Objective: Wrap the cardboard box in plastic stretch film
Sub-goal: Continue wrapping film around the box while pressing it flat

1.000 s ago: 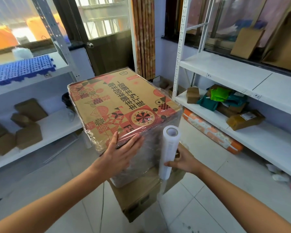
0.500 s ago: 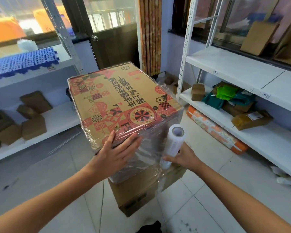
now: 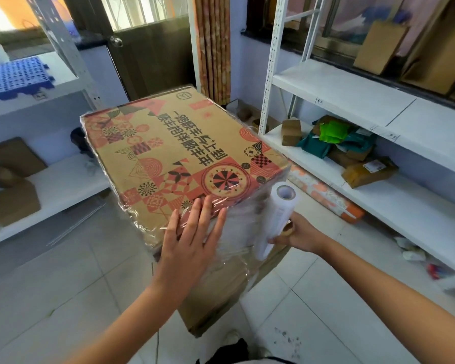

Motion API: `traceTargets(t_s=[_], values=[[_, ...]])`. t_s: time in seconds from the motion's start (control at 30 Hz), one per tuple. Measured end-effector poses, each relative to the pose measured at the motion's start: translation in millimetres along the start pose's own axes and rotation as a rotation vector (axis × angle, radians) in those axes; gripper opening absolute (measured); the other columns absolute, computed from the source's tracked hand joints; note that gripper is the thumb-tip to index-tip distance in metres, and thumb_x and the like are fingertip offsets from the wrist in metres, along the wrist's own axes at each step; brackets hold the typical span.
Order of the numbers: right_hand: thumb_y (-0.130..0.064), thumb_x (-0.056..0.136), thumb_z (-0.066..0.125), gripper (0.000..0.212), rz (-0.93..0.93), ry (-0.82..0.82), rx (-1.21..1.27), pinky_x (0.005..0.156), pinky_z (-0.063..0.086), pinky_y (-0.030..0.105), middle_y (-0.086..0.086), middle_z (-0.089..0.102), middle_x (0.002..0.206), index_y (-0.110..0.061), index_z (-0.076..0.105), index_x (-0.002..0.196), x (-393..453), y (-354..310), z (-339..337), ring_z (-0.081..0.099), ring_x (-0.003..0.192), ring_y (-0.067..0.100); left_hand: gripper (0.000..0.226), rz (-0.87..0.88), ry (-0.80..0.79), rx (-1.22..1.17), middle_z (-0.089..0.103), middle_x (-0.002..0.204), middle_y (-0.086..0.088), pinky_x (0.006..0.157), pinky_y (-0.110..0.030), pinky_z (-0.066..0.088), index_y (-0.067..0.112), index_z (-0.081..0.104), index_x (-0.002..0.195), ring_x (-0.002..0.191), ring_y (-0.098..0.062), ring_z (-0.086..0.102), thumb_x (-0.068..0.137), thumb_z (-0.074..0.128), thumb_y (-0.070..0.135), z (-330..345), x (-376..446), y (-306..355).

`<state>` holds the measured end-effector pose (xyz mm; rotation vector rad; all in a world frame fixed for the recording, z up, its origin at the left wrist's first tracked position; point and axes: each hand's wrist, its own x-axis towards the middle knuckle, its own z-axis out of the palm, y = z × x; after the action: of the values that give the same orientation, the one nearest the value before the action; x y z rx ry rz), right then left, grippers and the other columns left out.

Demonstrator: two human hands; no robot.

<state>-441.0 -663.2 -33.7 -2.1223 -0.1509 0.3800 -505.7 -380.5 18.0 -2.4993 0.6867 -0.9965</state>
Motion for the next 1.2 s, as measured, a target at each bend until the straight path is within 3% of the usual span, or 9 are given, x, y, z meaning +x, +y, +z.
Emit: traceTargets(t_s=[0.33, 0.4, 0.53, 0.67, 0.73, 0.83, 0.93, 1.1, 1.2], values=[[-0.034, 0.064, 0.086, 0.054, 0.041, 0.009, -0.101, 0.078, 0.046, 0.018, -0.015, 0.062, 0.104, -0.032, 0.055, 0.108, 9, -13, -1, 0.058, 0.096, 0.002, 0.081, -0.027, 0.028, 0.042, 0.031, 0.147, -0.021, 0.104, -0.052, 0.028, 0.006, 0.022, 0.149, 0.133, -0.034, 0.033, 0.083, 0.061, 0.032, 9, -6, -4], [-0.03, 0.062, 0.088, 0.056, 0.031, -0.009, -0.098, 0.077, 0.045, 0.011, -0.021, 0.058, 0.104, -0.04, 0.051, 0.104, 9, -16, -1, 0.057, 0.097, -0.003, 0.079, -0.018, 0.023, 0.066, 0.031, 0.147, -0.022, 0.105, -0.052, 0.027, 0.007, 0.023, 0.148, 0.133, -0.034, 0.033, 0.083, 0.06, 0.032, 10, -7, -4], [-0.012, 0.065, 0.086, 0.058, -0.018, -0.063, -0.059, 0.073, 0.047, 0.007, -0.016, 0.058, 0.104, -0.036, 0.05, 0.104, 14, -15, 3, 0.056, 0.095, -0.011, 0.069, -0.018, 0.024, 0.094, 0.034, 0.146, -0.021, 0.106, -0.052, 0.026, 0.009, 0.027, 0.147, 0.132, -0.033, 0.036, 0.087, 0.055, 0.029, 12, -8, -3], [-0.017, 0.068, 0.085, 0.057, -0.005, -0.106, -0.038, 0.07, 0.044, 0.002, -0.019, 0.057, 0.106, -0.038, 0.048, 0.105, 18, -11, -2, 0.054, 0.093, -0.018, 0.056, -0.039, 0.048, 0.085, 0.039, 0.143, -0.02, 0.104, -0.05, 0.031, 0.008, 0.027, 0.147, 0.129, -0.033, 0.039, 0.096, 0.042, 0.026, 10, -5, -1], [-0.022, 0.066, 0.086, 0.058, -0.008, -0.139, -0.061, 0.073, 0.046, 0.006, -0.016, 0.057, 0.106, -0.036, 0.048, 0.108, 18, -9, -6, 0.055, 0.098, -0.01, 0.058, -0.045, 0.043, 0.063, 0.045, 0.141, -0.019, 0.102, -0.049, 0.033, 0.008, 0.029, 0.145, 0.127, -0.033, 0.044, 0.094, 0.044, 0.03, 7, -2, -4], [-0.027, 0.065, 0.087, 0.069, -0.032, -0.21, -0.096, 0.088, 0.05, 0.025, -0.002, 0.057, 0.115, -0.021, 0.047, 0.121, 20, -3, -13, 0.054, 0.108, 0.01, 0.055, -0.038, 0.017, 0.046, 0.049, 0.138, -0.018, 0.101, -0.049, 0.033, 0.009, 0.032, 0.143, 0.123, -0.033, 0.051, 0.095, 0.038, 0.033, 1, 3, -4], [-0.026, 0.065, 0.086, 0.069, -0.056, -0.254, -0.108, 0.094, 0.049, 0.033, 0.002, 0.058, 0.117, -0.017, 0.048, 0.122, 21, 2, -19, 0.054, 0.111, 0.017, 0.05, -0.051, 0.007, 0.015, 0.049, 0.137, -0.018, 0.1, -0.048, 0.034, 0.01, 0.036, 0.141, 0.122, -0.033, 0.052, 0.097, 0.035, 0.035, -3, 6, -1], [-0.016, 0.073, 0.079, 0.053, -0.115, -0.409, -0.214, 0.08, 0.045, 0.01, -0.013, 0.054, 0.102, -0.025, 0.047, 0.114, 29, 2, -31, 0.055, 0.099, 0.005, 0.057, -0.081, 0.004, -0.005, 0.04, 0.142, -0.018, 0.102, -0.048, 0.032, 0.012, 0.034, 0.143, 0.126, -0.033, 0.049, 0.093, 0.044, 0.037, -3, 1, -2], [-0.016, 0.074, 0.079, 0.051, -0.158, -0.463, -0.215, 0.079, 0.045, 0.007, -0.018, 0.054, 0.101, -0.031, 0.046, 0.11, 34, -1, -36, 0.055, 0.097, 0.0, 0.063, -0.101, -0.019, 0.008, 0.039, 0.144, -0.017, 0.104, -0.047, 0.03, 0.013, 0.032, 0.144, 0.13, -0.032, 0.041, 0.089, 0.052, 0.038, -2, -1, -5]])
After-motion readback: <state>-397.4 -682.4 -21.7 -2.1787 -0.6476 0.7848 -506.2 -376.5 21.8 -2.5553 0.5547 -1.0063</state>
